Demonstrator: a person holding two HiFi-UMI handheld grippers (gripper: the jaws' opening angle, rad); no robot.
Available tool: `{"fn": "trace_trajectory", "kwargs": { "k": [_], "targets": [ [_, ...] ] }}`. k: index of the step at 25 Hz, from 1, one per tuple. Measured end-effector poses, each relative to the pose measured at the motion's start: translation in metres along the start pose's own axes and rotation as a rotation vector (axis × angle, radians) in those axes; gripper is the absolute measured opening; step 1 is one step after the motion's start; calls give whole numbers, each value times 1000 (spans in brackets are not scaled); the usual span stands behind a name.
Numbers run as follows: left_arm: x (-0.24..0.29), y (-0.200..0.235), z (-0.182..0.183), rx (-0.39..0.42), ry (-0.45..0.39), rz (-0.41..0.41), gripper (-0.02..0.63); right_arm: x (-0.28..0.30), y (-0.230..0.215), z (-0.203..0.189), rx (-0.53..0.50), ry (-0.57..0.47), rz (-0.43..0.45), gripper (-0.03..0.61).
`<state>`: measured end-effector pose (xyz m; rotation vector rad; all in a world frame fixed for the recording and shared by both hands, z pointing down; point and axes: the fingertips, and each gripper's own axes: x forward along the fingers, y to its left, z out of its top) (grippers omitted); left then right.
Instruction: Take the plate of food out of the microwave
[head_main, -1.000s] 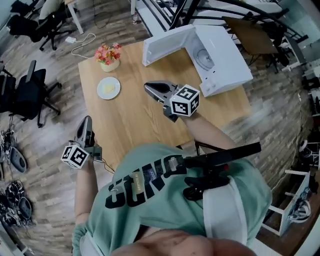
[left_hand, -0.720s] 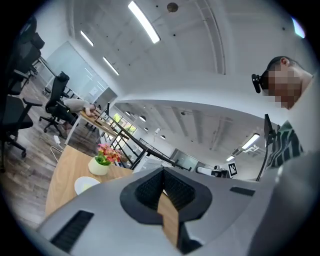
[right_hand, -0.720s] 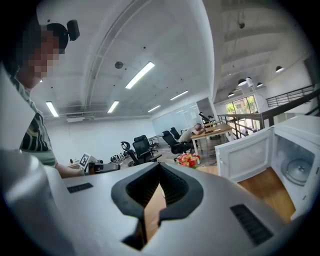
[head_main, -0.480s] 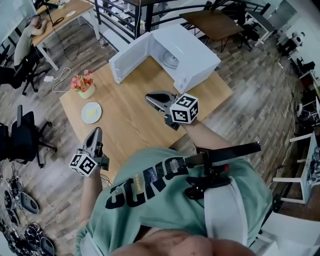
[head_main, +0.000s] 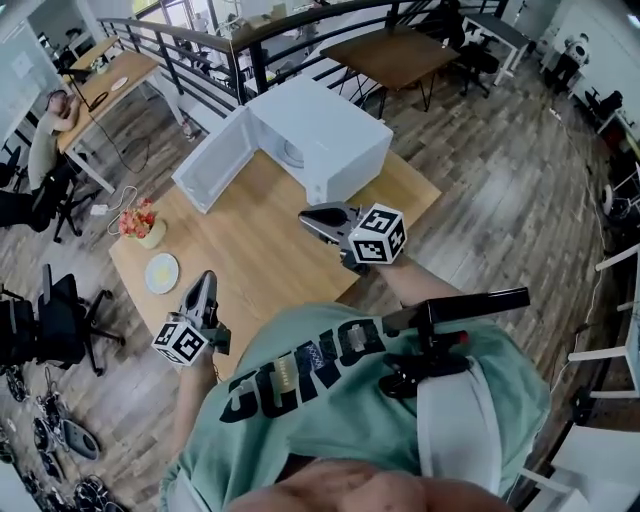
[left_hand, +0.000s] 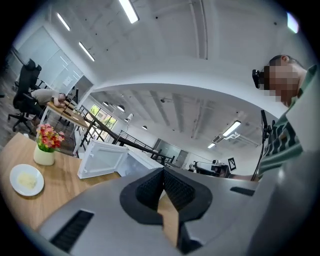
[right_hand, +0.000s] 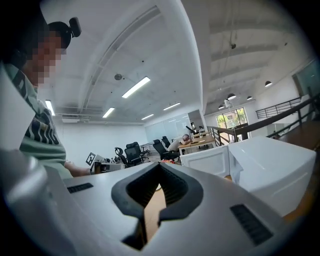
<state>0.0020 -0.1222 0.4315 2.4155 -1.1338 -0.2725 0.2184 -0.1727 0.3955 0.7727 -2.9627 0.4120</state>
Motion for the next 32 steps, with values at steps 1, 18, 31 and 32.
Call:
{"fn": "trace_trajectory", "kwargs": {
  "k": [1,18,31,32],
  "targets": [
    [13,-12,-7,7,7,-6,5,-15,-8,1,5,-7,-1,6],
    [86,-72,-25,52,117,-88,5,-92,-41,-23,41,-67,-68,6],
    [87,-63,-20,51,128,-125,5,-81,-35,-20,28,-66,-77,6],
    [87,-62,-19,51,128,-127,4,-80,-35,-19,26,-66,-76,6]
  ]
}}
